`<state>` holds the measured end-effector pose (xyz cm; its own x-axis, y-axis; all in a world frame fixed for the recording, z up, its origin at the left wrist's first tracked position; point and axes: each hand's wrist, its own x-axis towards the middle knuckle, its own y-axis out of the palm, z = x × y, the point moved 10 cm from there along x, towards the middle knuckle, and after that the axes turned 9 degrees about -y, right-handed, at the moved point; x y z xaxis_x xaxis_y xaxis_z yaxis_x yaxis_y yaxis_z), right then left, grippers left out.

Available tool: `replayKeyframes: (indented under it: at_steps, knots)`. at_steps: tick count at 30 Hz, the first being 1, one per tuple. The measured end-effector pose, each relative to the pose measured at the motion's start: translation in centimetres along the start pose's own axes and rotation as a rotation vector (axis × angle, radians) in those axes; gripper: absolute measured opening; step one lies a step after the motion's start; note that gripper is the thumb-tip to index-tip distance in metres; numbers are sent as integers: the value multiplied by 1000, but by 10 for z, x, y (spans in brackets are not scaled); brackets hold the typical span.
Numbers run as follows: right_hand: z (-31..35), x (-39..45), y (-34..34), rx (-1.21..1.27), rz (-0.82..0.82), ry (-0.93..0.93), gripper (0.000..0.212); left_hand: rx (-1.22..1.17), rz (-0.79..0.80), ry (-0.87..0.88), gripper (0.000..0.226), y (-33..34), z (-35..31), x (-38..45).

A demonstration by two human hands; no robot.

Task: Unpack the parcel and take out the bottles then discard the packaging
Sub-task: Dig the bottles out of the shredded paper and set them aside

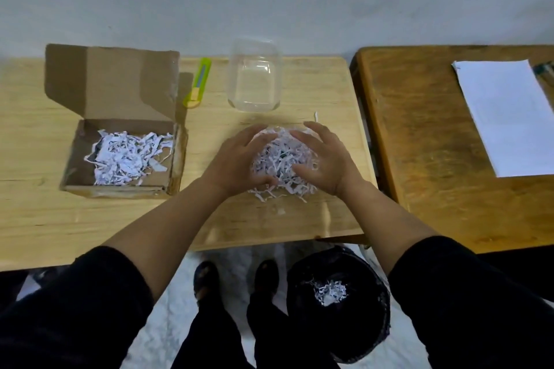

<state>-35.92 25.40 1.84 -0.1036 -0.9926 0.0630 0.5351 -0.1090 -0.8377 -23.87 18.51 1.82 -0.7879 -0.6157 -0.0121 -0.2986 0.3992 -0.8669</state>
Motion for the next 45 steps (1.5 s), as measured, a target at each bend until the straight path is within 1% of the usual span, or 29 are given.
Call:
replayKeyframes:
  at_steps: [2,4,6,8,10,11,13,14,16,18,20,23,25,26,29,31,32,33,35,37,38,40,43,45]
  knots:
    - [12,0,-8,-100,-99,-80,49,42,-43,83,71,-5,-12,-2]
    - [23,-1,-1,-159,-105,-149,36,44,-21,127,58,0,-21,-2]
    - [28,-1,6,-164,-107,-173,31,41,0,139,46,8,-22,-3]
    - [24,-2,6,-152,-117,-151,22,36,6,121,31,12,-15,-5]
    - [15,-4,2,-169,-125,-114,10,32,-3,65,19,11,-4,-7]
    - [9,-6,-1,-178,-126,-80,7,30,-16,35,16,9,1,-8]
    - [-5,-10,-6,-203,-92,6,8,19,-47,-16,13,4,10,-12]
    - [-10,-12,-7,-213,-73,46,11,16,-69,-33,15,-1,13,-14]
    - [-12,-14,-13,-184,-92,75,16,6,-121,-56,28,-10,16,-15]
    - [-3,-9,-20,-126,-176,27,20,-5,-147,-36,34,-13,10,-12]
    - [12,2,-18,-102,-201,-39,28,15,-121,21,35,-7,-3,-6]
    - [27,15,8,-121,-48,-79,38,63,-50,32,36,10,-5,3]
    - [20,19,20,-158,15,-31,36,70,-58,-30,34,12,4,5]
    - [12,20,20,-167,13,15,33,58,-69,-82,32,10,11,5]
    - [-14,14,13,-194,-14,172,30,31,-71,-245,28,7,35,2]
    - [-23,8,4,-197,-54,224,29,17,-87,-331,27,2,48,-2]
    - [-23,6,-2,-187,-94,227,29,11,-111,-341,27,-2,49,-4]
    - [-19,5,-7,-181,-131,202,28,16,-140,-304,27,-5,44,-4]
    - [1,6,-8,-175,-149,77,27,14,-150,-160,28,-6,23,-3]
    - [23,6,4,-200,-81,-73,31,3,-99,-43,35,2,5,-1]
    - [29,3,13,-222,-37,-111,35,18,-60,-30,38,9,3,-1]
    - [25,-4,24,-257,10,-89,38,69,-9,-112,41,22,14,-3]
    - [6,-18,26,-302,19,16,42,118,7,-292,42,29,45,-7]
    - [-8,-25,21,-317,21,103,38,128,-3,-336,41,26,54,-10]
